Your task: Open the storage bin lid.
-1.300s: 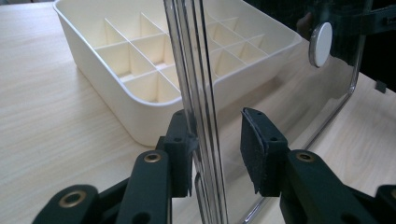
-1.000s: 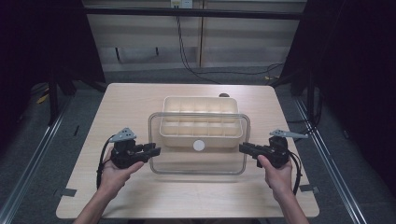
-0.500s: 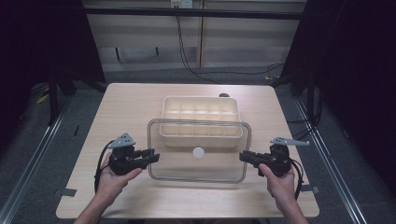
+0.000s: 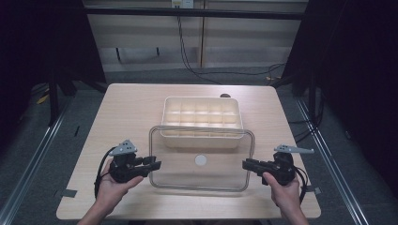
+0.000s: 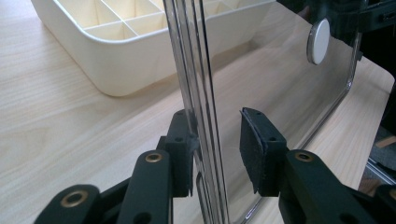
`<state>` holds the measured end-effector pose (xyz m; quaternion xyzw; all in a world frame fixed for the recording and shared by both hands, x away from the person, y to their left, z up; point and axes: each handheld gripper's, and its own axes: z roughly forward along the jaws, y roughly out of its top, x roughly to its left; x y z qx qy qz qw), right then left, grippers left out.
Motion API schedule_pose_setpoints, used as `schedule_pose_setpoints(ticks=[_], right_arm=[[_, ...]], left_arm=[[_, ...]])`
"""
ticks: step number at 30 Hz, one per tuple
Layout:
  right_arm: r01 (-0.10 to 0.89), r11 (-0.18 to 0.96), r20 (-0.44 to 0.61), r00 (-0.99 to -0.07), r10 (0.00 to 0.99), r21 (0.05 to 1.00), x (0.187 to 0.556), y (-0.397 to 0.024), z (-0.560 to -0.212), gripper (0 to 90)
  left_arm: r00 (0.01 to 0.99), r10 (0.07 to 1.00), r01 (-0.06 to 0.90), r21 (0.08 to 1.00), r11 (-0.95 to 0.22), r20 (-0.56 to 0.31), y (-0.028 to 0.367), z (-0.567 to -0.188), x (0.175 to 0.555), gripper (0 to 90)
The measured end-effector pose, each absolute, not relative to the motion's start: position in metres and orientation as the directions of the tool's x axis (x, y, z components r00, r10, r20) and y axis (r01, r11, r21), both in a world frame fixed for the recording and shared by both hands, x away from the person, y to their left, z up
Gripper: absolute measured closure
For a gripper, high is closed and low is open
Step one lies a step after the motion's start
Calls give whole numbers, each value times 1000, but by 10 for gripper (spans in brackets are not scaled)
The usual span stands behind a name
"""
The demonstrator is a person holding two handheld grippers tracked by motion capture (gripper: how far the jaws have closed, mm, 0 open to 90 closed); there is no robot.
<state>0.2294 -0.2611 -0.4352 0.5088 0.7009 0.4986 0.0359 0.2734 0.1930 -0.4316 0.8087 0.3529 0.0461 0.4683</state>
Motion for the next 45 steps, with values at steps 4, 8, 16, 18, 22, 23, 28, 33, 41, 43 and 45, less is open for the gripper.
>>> schedule_pose_setpoints(ticks=[4,8,16,18,22,23,28,33,41,43,45], right_arm=[[682,-10,459,-481,747,731,227,-260,-436,718],[688,-5,461,-481,746,726,224,-259,-437,719],[710,-1,476,-471,743,704,213,-257,-443,720],[705,5,469,-477,743,709,209,-256,-443,720],[715,6,474,-470,745,699,205,-257,-448,719],[719,5,478,-467,744,695,204,-257,-449,719],[728,5,486,-461,743,685,205,-258,-454,719],[735,8,488,-459,742,678,207,-257,-457,722],[736,10,476,-448,757,677,211,-256,-463,716],[740,8,480,-445,756,673,213,-255,-464,715],[739,8,477,-444,759,674,215,-255,-465,708]], left_arm=[[751,616,522,785,-333,-238,193,-433,271,653],[752,609,529,781,-332,-250,195,-436,267,656],[740,607,564,759,-327,-288,198,-440,256,658],[741,610,561,760,-329,-282,198,-441,253,659],[744,605,567,748,-346,-284,197,-446,251,658],[744,605,567,748,-346,-284,197,-446,251,658],[741,603,576,742,-344,-296,196,-453,251,658],[740,602,582,735,-347,-301,197,-458,251,651],[736,611,584,730,-354,-293,194,-464,258,600],[734,611,586,730,-351,-296,194,-465,259,598],[732,611,589,730,-348,-300,195,-466,260,597]])
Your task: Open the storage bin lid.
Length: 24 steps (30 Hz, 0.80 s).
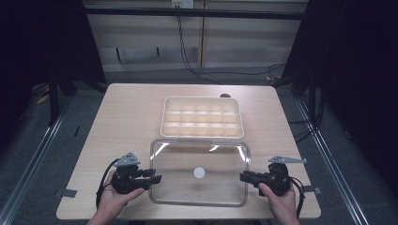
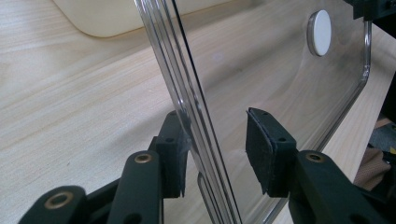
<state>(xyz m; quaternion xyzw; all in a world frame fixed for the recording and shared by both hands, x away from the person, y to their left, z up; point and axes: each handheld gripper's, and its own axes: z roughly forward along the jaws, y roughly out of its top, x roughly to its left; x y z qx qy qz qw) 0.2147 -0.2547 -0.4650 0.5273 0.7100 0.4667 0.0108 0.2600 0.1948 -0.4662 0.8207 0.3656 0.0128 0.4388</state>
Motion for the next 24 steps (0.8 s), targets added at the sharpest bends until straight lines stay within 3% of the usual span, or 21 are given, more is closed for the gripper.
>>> schedule_pose_setpoints(ticks=[24], right_arm=[[777,28,434,-381,817,629,230,-245,-482,564]], left_arm=[[705,616,651,665,-366,-351,190,-479,268,564]])
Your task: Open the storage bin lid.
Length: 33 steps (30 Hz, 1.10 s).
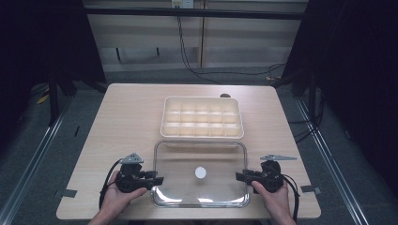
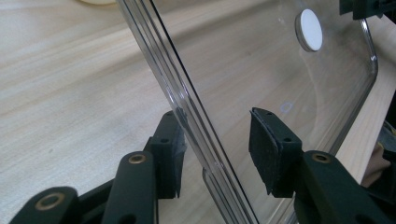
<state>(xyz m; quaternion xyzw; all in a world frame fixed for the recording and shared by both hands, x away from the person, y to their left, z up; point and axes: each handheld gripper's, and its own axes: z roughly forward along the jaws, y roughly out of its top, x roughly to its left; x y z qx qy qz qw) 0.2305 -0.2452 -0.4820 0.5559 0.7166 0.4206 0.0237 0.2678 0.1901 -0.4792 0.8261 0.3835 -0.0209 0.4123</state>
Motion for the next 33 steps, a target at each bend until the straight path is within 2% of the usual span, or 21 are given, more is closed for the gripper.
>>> schedule_pose_setpoints(ticks=[15,33], right_arm=[[794,32,431,-363,826,608,231,-243,-489,518],[809,41,436,-358,825,587,235,-245,-497,483]], left_arm=[[699,616,661,658,-361,-364,190,-485,273,564],[697,642,654,650,-386,-319,186,-488,277,553]])
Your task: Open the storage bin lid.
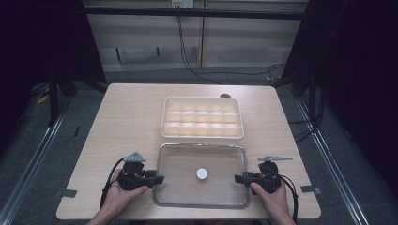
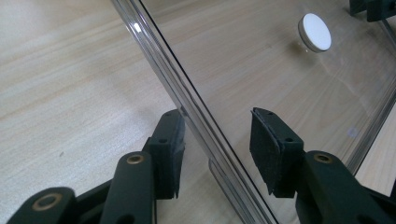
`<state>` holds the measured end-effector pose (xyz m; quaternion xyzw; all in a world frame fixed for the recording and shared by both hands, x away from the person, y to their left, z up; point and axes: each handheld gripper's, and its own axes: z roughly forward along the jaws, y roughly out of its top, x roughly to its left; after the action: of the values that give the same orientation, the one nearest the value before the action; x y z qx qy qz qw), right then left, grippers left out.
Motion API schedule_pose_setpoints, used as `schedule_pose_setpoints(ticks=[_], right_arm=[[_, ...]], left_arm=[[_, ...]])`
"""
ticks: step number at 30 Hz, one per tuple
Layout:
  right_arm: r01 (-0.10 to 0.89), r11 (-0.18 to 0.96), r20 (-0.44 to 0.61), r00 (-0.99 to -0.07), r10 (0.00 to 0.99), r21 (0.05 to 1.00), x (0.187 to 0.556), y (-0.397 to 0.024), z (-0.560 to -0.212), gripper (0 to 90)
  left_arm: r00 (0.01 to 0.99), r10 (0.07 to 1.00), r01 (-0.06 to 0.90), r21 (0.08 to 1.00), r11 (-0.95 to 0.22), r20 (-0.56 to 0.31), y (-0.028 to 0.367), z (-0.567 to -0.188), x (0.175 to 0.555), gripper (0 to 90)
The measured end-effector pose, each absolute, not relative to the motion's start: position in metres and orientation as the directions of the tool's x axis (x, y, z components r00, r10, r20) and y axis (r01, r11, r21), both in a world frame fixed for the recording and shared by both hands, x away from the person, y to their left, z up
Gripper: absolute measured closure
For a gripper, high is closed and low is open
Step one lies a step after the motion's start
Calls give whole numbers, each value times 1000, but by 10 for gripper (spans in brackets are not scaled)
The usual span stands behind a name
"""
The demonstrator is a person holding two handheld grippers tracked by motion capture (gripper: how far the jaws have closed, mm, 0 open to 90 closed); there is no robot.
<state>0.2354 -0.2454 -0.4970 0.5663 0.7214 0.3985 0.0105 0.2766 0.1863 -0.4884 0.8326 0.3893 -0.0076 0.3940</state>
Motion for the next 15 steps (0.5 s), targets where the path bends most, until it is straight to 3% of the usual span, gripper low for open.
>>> schedule_pose_setpoints(ticks=[9,15], right_arm=[[787,93,356,-376,855,609,234,-240,-495,421],[791,79,363,-364,858,607,234,-242,-494,361]], left_arm=[[696,639,660,641,-392,-326,186,-490,278,554],[693,647,666,625,-407,-318,184,-492,277,526]])
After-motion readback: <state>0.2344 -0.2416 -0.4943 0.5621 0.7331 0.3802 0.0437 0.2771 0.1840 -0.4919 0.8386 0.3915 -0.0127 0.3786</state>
